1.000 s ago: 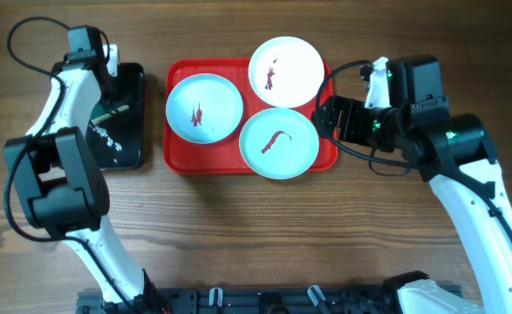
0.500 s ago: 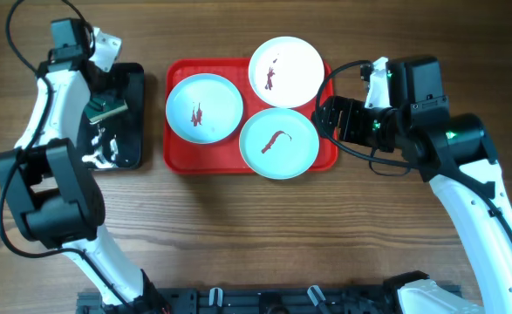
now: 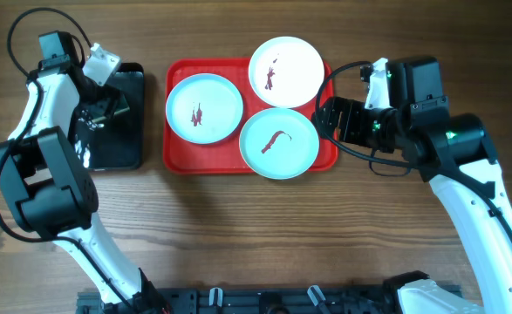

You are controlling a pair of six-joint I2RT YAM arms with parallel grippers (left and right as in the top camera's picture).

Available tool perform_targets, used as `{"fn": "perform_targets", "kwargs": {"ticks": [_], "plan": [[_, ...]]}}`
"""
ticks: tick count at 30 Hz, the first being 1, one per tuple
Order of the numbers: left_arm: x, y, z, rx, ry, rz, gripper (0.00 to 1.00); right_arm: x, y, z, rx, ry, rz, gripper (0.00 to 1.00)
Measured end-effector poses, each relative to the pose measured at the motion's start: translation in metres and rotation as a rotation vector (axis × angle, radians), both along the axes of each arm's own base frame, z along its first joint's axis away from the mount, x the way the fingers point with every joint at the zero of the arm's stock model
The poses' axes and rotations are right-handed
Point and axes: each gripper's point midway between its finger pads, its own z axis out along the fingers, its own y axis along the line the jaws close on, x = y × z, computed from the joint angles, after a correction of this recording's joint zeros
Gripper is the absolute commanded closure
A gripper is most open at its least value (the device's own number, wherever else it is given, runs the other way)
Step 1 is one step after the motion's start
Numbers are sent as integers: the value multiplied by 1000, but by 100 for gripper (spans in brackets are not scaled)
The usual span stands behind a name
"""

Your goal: Clean dirty plates on tray and stack at the side

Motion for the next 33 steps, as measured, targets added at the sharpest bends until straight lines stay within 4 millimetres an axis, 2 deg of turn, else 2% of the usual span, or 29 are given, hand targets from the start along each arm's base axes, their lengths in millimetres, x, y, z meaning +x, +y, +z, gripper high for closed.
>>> {"fn": "perform_targets", "kwargs": {"ticks": [2,6,13,18,23,26,30,33], "plan": [[-6,-4,-2,-19,26,-3,41,0,0,0,0,0,0,0],[-19,-9,-7,-54,79,28,42,0,0,0,0,0,0,0],[-21,-10,-7,-167,77,325,41,0,0,0,0,0,0,0],[-22,-11,-8,-236,72,518,37,0,0,0,-1,2,0,0],[-22,-9,-8,-282,65,663,22,-2,0,-1,-2,9,0,0],[-23,-6,-8,-295,62,708,15,-3,-1,-2,-4,14,0,0],[-25,-3,-8,-301,63,733,15,-3,-1,-2,-4,15,0,0],[-26,-5,-7,-290,72,665,15,-3,-1,-2,-4,15,0,0]]}}
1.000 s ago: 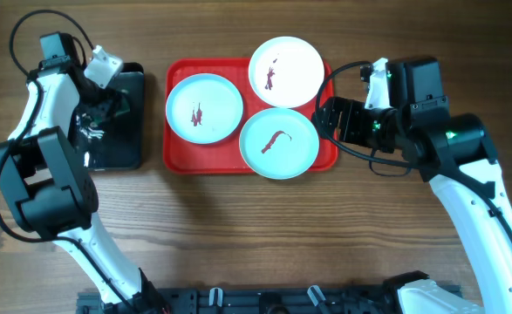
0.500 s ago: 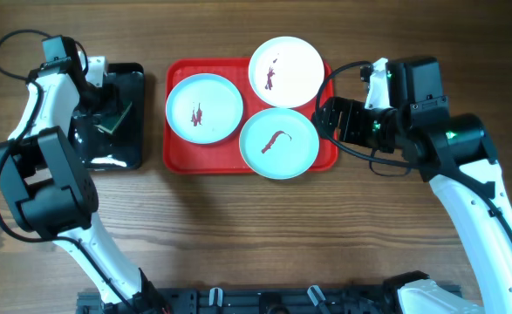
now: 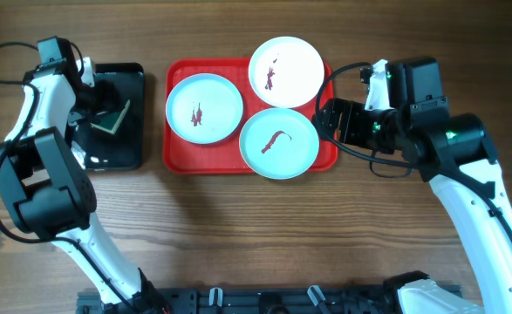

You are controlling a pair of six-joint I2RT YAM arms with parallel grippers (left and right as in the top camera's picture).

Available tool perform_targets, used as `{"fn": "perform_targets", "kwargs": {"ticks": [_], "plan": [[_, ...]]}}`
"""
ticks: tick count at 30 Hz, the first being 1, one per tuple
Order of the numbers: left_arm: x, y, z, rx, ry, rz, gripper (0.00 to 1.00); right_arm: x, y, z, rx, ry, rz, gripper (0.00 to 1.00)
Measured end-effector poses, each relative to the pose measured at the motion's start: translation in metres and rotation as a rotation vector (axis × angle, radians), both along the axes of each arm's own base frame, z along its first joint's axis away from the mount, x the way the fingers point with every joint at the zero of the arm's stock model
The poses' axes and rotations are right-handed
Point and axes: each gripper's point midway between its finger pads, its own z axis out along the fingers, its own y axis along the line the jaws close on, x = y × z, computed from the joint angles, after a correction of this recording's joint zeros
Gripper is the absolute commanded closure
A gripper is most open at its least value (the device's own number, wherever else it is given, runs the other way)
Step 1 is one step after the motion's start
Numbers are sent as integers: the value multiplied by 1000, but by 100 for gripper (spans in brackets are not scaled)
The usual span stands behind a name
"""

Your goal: Clean dirty plates on tray and stack at the side

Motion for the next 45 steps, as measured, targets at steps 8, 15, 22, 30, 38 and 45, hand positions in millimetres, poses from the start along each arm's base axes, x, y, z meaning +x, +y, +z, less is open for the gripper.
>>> {"fn": "perform_targets", "kwargs": {"ticks": [8,15,22,30,38,45], "plan": [[-6,-11,21,32,-18,-263,15,0,0,0,0,0,0,0],[-4,-10,20,58,-25,-346,17,-2,0,-1,-2,8,0,0],[-4,-10,-2,47,9,-366,20,-2,0,-1,-2,8,0,0],[-4,-10,-7,46,15,-374,41,-2,0,-1,-2,8,0,0],[-7,-11,-19,32,41,-372,40,-2,0,-1,-2,8,0,0],[-8,-11,-26,14,59,-336,55,-1,0,-1,-2,7,0,0]]}}
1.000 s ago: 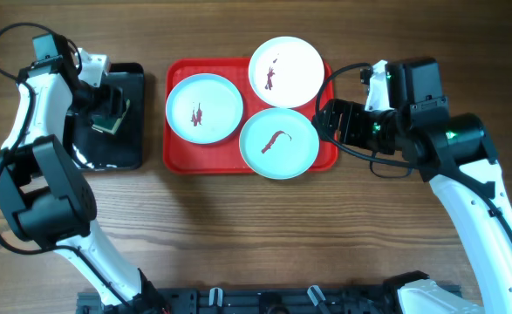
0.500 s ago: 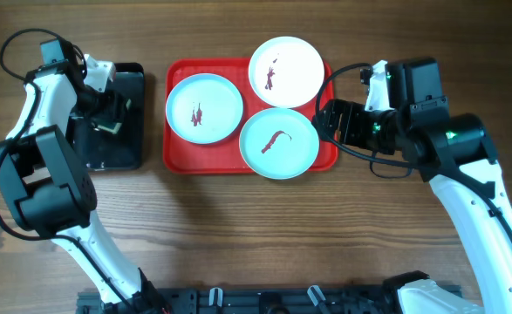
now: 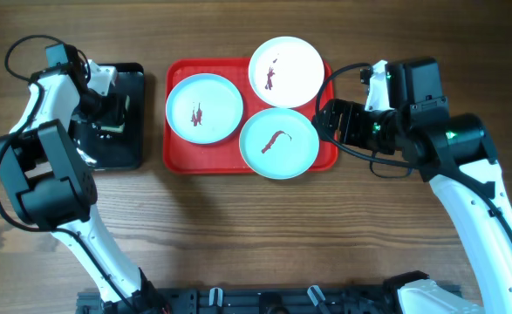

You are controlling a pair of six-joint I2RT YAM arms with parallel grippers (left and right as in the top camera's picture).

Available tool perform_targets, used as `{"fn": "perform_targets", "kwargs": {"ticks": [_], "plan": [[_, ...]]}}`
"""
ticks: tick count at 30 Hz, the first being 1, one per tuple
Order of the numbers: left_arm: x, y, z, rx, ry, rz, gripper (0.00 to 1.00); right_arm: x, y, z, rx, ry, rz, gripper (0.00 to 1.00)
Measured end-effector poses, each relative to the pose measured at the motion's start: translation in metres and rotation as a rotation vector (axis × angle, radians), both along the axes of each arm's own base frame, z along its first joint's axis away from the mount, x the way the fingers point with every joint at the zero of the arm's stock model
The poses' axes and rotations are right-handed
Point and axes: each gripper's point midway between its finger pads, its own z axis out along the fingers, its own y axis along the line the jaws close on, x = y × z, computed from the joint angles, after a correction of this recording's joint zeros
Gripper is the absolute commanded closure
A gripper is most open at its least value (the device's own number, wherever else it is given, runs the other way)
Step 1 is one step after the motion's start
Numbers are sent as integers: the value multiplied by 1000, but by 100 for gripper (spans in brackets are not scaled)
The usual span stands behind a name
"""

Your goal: Clean dirty plates on tray and stack at the side

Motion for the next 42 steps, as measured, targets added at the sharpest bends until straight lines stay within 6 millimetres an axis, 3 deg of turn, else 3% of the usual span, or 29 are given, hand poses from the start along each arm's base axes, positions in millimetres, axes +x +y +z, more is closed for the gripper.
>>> {"fn": "perform_targets", "kwargs": {"ticks": [4,7,10,14,20,26,28,30,42], "plan": [[0,0,0,-2,-1,14,58,0,0,0,0,0,0,0],[4,2,1,-4,-13,41,44,0,0,0,0,0,0,0],[9,3,1,-9,-32,87,21,0,0,0,0,0,0,0],[14,5,2,-18,-50,141,18,0,0,0,0,0,0,0],[19,6,3,-22,-65,175,33,0,0,0,0,0,0,0],[23,7,4,-26,-80,199,60,0,0,0,0,0,0,0],[22,7,3,-26,-79,202,74,0,0,0,0,0,0,0],[22,7,3,-28,-78,207,95,0,0,0,0,0,0,0],[21,7,1,-51,-67,288,96,0,0,0,0,0,0,0]]}}
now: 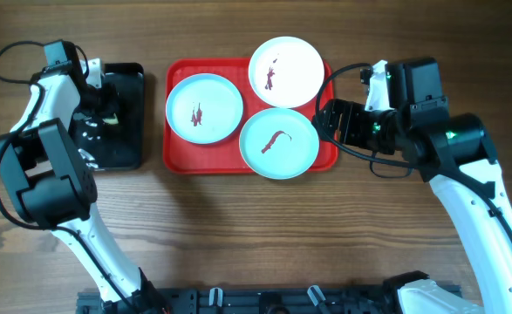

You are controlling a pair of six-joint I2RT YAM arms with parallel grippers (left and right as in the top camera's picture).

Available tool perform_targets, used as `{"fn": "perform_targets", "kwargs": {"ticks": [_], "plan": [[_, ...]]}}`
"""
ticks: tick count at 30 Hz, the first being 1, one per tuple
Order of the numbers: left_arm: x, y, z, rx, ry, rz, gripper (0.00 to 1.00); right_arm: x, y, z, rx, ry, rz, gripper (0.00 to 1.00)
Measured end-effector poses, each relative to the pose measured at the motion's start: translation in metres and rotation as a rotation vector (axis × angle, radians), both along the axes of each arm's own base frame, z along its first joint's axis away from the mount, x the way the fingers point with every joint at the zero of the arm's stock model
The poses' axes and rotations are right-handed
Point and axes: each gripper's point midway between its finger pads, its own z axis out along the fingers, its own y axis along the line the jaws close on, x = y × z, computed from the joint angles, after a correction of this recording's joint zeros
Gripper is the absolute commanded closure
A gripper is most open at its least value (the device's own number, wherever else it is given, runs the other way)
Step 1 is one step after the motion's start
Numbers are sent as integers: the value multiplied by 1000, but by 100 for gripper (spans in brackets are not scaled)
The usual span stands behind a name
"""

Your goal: Clean dirty plates on tray and stack at the side

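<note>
Three dirty plates lie on the red tray (175, 157): a pale blue one on the left (204, 106), a white one at the top right (285, 71) and a pale blue one at the front (278, 142), each with dark red smears. My left gripper (103, 105) hangs over the black tray (120, 148) at the far left. A small greenish sponge (109, 119) peeks out beneath it, and its jaws are hidden from above. My right gripper (322, 119) stands open at the red tray's right edge, beside the front plate.
The black tray has wet, glossy spots on its floor. Cables loop from both arms, one behind the left wrist and one under the right gripper. Bare wooden tabletop stretches in front of both trays.
My left gripper has shifted slightly left and back over the black tray, covering more of the sponge. The right arm and the three plates have not moved.
My left gripper was over the black tray, hiding the sponge. Then the sponge lay in plain view beside it in the tray. After that the gripper was over the sponge, where it remains. The right gripper and plates stayed still throughout.
</note>
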Motion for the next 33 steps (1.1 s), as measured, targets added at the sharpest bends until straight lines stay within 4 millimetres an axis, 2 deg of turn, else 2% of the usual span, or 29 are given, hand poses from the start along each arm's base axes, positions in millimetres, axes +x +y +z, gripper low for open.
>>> {"fn": "perform_targets", "kwargs": {"ticks": [3,4,5,6,8,10,14,17,20,23,26,28,30,31,33], "plan": [[-3,-1,-1,-9,13,17,96,0,0,0,0,0,0,0],[-3,-1,-1,-11,16,22,92,0,0,0,0,0,0,0],[-4,-1,-1,-12,18,23,81,0,0,0,0,0,0,0],[-5,-1,-1,-13,20,23,55,0,0,0,0,0,0,0],[-6,-2,-1,-17,27,26,32,0,0,0,0,0,0,0],[-6,-3,0,-21,28,31,22,0,0,0,0,0,0,0],[-6,-3,3,-22,27,37,17,0,0,0,0,1,0,0],[-6,-3,3,-22,27,36,20,0,0,0,0,1,0,0],[-6,-3,3,-23,25,40,37,0,0,0,-1,1,0,0],[-1,-1,4,-16,4,39,46,0,-1,0,-3,1,-2,0],[3,0,6,-10,-14,34,50,-1,-1,-1,-4,3,-2,0],[3,0,6,-7,-15,24,48,-1,-1,-1,-4,3,-2,0],[3,0,6,-3,-16,13,39,-1,-1,-1,-4,3,-2,0],[4,0,6,-1,-18,8,30,-1,-1,-1,-4,3,-2,0],[5,1,6,5,-24,-2,20,-1,-1,-1,-4,4,-2,0]]}}
